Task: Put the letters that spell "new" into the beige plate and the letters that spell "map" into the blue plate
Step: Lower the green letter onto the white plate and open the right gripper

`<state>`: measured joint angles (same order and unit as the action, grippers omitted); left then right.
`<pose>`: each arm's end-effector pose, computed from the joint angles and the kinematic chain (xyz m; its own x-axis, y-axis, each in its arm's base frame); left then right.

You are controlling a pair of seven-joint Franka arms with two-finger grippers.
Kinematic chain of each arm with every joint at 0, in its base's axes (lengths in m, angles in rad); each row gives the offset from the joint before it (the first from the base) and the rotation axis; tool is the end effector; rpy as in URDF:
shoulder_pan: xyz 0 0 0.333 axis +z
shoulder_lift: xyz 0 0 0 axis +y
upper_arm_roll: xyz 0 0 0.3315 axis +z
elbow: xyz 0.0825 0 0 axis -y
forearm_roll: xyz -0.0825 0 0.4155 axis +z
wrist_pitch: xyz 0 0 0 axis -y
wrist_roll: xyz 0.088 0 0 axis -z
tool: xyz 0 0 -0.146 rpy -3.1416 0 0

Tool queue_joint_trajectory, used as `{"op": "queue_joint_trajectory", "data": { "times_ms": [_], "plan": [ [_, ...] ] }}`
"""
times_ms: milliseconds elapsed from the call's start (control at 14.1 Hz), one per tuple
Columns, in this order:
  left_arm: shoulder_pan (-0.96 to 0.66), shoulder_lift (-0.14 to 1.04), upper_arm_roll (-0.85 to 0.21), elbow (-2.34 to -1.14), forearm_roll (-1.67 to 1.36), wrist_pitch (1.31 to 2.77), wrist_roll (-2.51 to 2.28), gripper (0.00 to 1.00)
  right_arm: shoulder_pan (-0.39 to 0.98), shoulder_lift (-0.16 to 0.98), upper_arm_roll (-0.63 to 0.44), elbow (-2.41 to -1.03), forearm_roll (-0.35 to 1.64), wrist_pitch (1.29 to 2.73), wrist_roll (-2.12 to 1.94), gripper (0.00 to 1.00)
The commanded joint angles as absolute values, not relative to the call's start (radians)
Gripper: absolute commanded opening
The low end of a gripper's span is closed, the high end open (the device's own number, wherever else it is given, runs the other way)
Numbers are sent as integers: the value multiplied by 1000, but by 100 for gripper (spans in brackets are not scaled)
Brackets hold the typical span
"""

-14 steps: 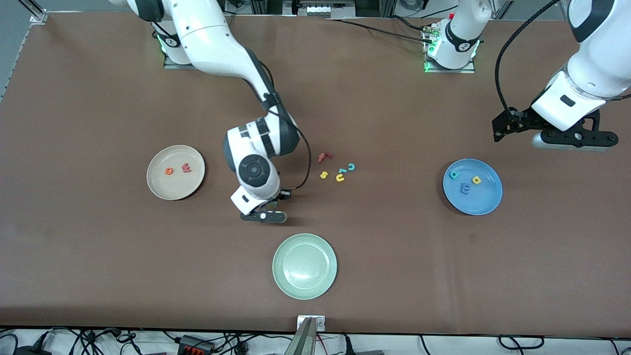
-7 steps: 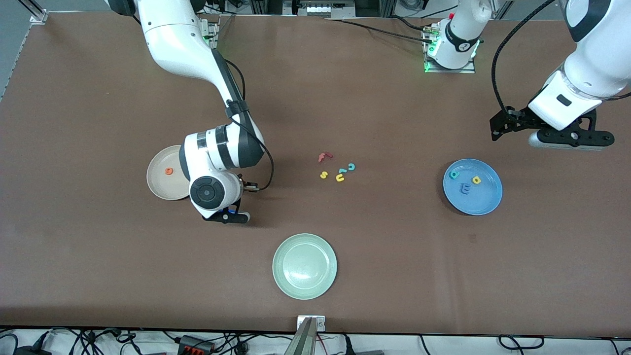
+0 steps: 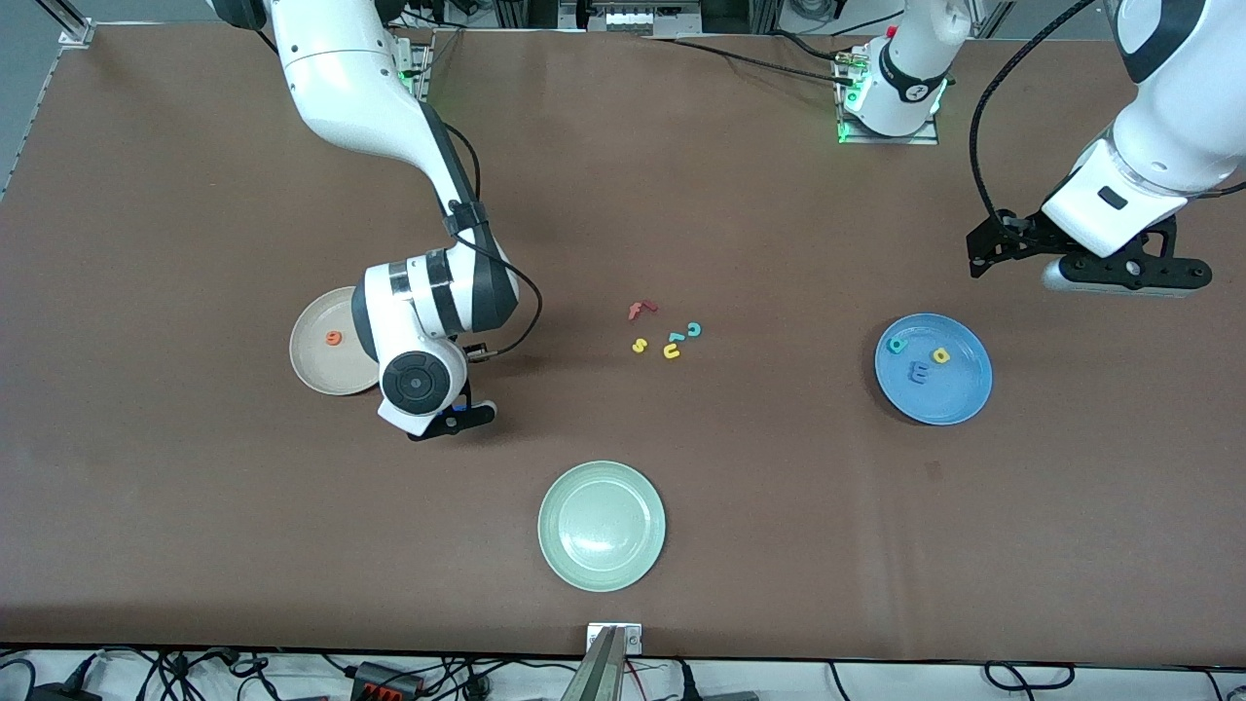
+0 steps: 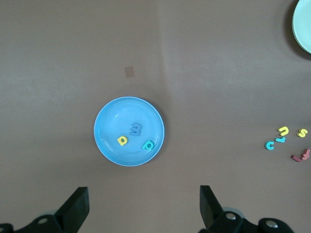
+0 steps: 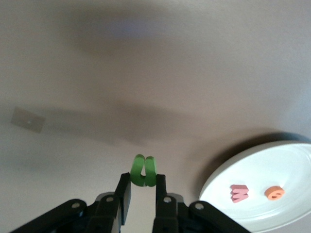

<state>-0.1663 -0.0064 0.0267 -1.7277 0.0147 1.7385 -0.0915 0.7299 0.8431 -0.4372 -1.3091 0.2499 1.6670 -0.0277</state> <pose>0.5885 -0.0807 0.5398 0.9986 -0.0505 0.0184 -0.0503 -0.9987 -0.0127 0.6538 0.2881 0.1971 0.8798 0.2596 -0.3983 0.3203 -0.9427 0.0932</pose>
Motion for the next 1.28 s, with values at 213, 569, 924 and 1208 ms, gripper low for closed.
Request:
{"op": "queue_joint_trajectory", "data": {
  "times_ms": [213, 569, 924, 1208],
  "plan": [
    [-163, -23, 23, -1732, -6, 1720, -84, 100, 727, 816, -439, -1299, 248, 1574, -61, 14],
    [-163, -23, 23, -1733, -6, 1718, -81, 100, 715, 816, -443, -1290, 327, 1382, -60, 18],
    [-163, -23, 23, -1732, -6, 1718, -78, 100, 712, 816, -445, -1289, 327, 1331, -64, 18],
    [-163, -25, 23, -1733, -6, 1715, -81, 100, 710, 816, -445, -1289, 328, 1331, -63, 18]
  ]
}}
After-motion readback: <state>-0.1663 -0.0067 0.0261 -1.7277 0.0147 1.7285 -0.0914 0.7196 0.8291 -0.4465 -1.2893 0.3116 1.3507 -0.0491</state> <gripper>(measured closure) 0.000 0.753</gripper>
